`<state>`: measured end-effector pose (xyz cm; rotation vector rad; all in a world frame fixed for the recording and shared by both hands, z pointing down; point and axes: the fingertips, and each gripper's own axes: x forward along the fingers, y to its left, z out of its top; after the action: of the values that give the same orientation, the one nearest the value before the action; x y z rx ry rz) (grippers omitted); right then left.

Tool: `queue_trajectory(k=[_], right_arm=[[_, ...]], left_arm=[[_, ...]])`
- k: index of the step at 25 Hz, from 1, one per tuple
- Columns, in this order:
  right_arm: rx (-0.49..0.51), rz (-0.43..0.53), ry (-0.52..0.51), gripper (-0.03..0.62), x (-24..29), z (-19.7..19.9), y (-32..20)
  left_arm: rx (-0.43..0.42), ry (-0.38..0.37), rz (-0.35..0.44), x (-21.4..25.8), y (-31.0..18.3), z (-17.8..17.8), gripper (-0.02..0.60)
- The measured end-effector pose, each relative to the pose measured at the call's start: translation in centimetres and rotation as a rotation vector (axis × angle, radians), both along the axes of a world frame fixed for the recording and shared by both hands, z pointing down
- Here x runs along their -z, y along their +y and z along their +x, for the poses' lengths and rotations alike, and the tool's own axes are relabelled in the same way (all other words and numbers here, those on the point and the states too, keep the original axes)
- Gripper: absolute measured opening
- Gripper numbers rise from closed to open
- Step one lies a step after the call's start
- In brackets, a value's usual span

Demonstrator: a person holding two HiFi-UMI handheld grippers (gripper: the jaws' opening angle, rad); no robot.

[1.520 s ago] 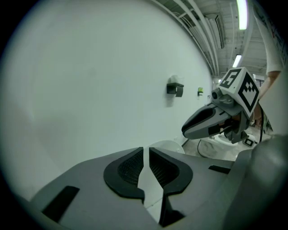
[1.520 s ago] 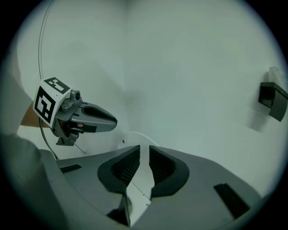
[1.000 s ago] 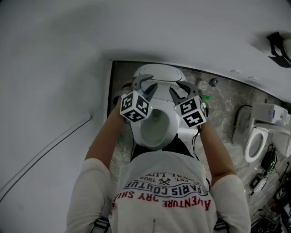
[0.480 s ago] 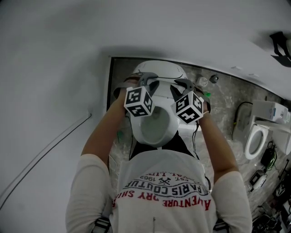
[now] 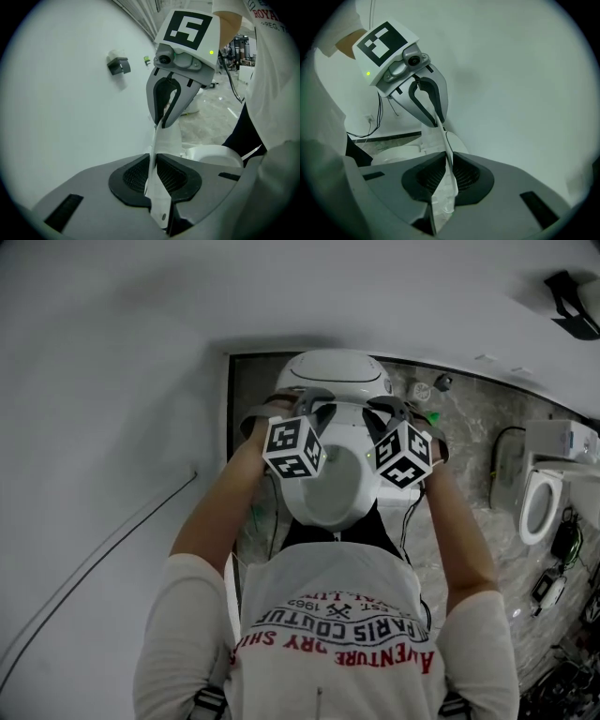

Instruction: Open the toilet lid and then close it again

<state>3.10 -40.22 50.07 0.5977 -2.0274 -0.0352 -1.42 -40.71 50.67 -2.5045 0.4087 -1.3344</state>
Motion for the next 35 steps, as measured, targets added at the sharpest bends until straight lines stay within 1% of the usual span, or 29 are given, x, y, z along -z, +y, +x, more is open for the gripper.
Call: queue_trajectory(k=[5, 8, 10, 13, 15, 18, 23, 30, 35], right_arm=[[-0.003, 0.038, 0.027, 0.048, 0.2, -0.8, 3.3], [-0.019, 0.03, 0.066, 0.048, 0.1, -0.8, 5.8], [-0.031, 0.025, 0.082, 0.046, -0.2, -0.8, 7.1], [-0.031, 0.021, 0.079, 0.047, -0.3, -1.0, 8.7], [-0.031, 0.021, 0.087, 0.046, -0.3, -0.6, 9.6], [-0.022, 0.025, 0.104, 0.046, -0.4, -0.3, 11.2], [0.006, 0.037, 0.11, 0.046, -1.0, -0.6, 14.2], [0.011, 0.086, 0.133, 0.046, -2.7, -0.7, 19.0], [0.024, 0.08, 0.107, 0.046, -4.2, -0.9, 22.5]], left_arm=[[-0.035, 0.036, 0.007, 0.3, 3.4, -0.8, 0.048], [-0.067, 0.067, -0.014, 0.3, 5.9, -0.8, 0.041], [-0.089, 0.071, -0.016, 0.1, 7.3, -0.8, 0.038], [-0.102, 0.061, -0.01, 0.0, 9.0, -1.0, 0.034], [-0.101, 0.075, -0.014, 0.1, 9.9, -0.6, 0.034], [-0.09, 0.098, -0.026, 0.0, 11.4, -0.3, 0.035], [-0.047, 0.142, -0.076, -0.4, 14.3, -0.7, 0.048], [-0.005, 0.134, -0.064, -2.2, 19.0, -0.8, 0.06], [0.05, 0.14, -0.055, -3.7, 22.4, -1.1, 0.072]])
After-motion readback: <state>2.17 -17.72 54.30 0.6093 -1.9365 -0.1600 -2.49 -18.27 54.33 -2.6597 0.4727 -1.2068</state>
